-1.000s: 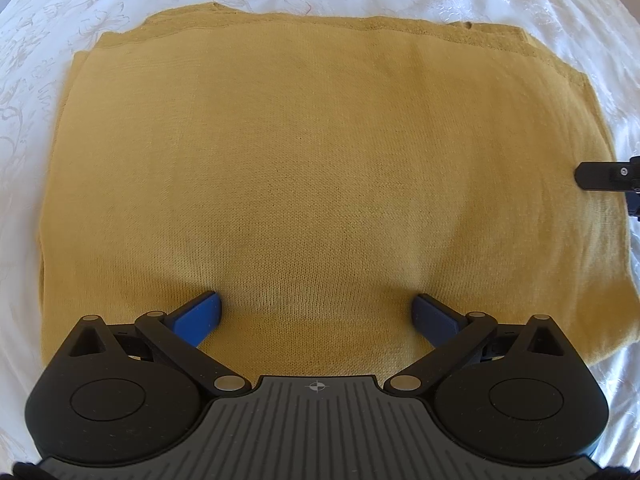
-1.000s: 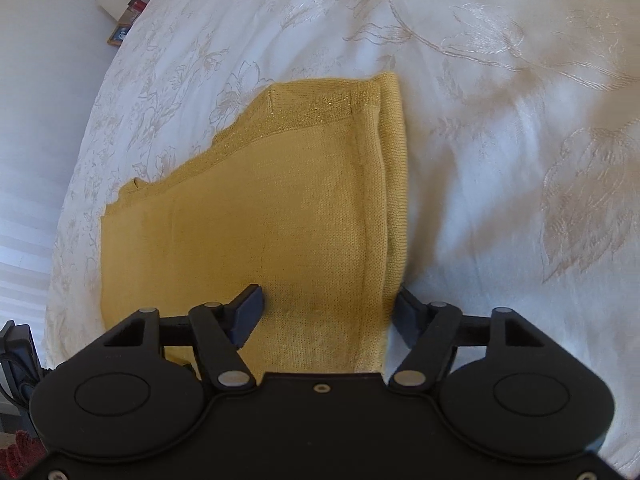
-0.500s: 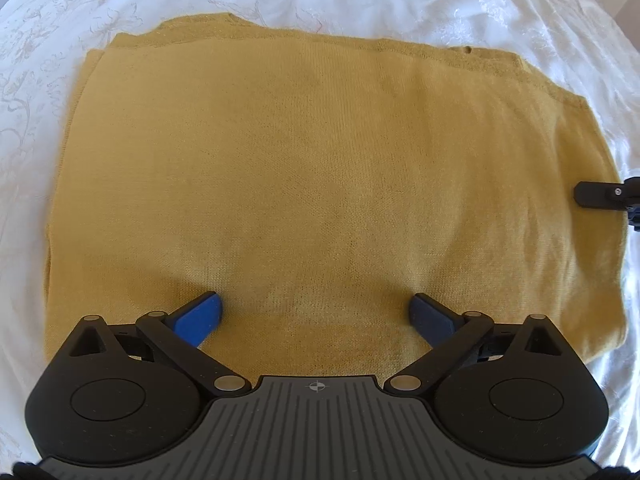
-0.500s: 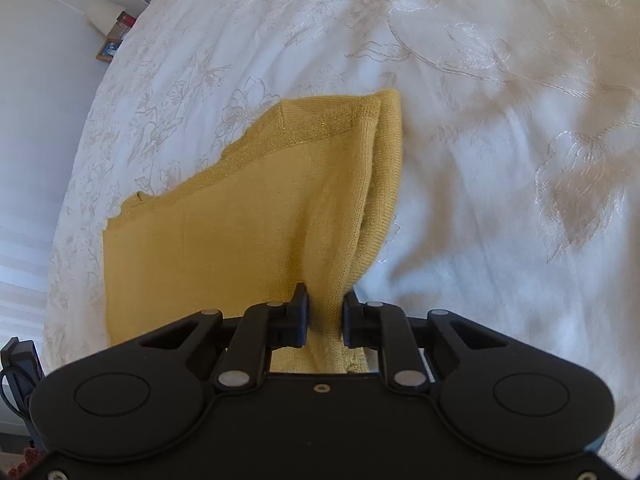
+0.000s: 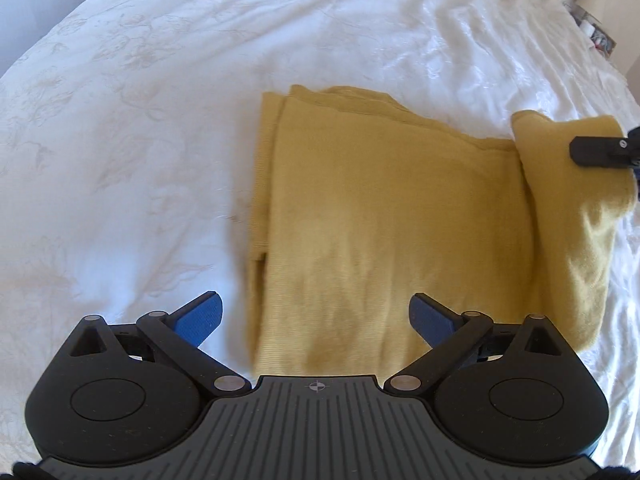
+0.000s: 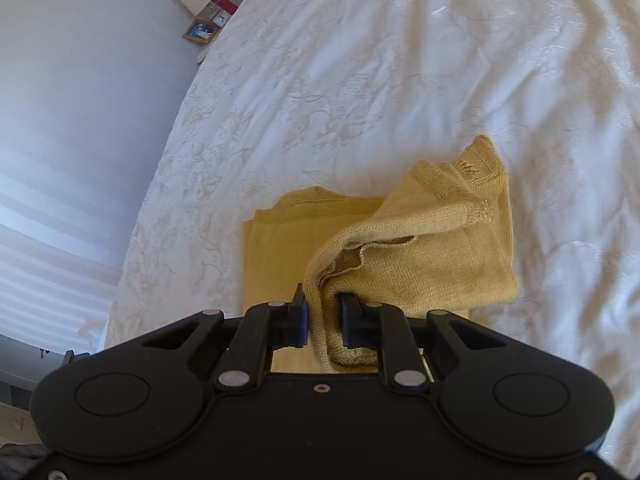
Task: Fold small clothes
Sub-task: 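Fold the lifted side over the sweater and open the right tool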
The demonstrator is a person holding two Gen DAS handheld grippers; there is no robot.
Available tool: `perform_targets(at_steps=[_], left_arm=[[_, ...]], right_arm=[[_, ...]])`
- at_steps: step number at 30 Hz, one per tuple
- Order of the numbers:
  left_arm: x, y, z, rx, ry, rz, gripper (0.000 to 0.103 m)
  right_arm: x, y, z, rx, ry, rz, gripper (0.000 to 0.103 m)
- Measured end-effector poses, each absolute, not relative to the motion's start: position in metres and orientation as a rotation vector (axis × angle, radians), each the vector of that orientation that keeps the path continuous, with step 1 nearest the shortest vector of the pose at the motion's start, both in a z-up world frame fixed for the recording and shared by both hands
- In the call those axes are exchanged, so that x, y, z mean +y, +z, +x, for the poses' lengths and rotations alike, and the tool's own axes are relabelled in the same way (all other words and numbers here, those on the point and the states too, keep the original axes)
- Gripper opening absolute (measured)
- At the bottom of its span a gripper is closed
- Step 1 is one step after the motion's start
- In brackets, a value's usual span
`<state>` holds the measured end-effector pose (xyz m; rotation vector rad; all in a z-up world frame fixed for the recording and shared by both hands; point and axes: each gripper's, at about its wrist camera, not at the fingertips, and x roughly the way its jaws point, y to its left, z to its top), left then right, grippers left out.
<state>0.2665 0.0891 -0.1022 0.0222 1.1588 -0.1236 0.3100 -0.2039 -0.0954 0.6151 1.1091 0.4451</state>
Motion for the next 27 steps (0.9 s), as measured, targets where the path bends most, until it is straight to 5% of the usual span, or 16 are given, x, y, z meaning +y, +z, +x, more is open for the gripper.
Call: perform_targets(at_steps=[11,23,27], left_arm=[[0.162,-0.108,0.25,1.197,-0.057,-0.048,0.101],[0.182,-0.106,0.263,1.198,-0.089,-0.044,0.101],[0.179,-0.095,0.279,1.165,-0.118,-0.014,0.101]], right_arm=[[-0.068,-0.134,0.329,1.218,0.497,0.461,0.025],[-0.054,-0.111,0.31,1.148,0.632,0.534,0.05],[-0.083,-0.104,0.304,1.103,0.526,0.533,0.052]])
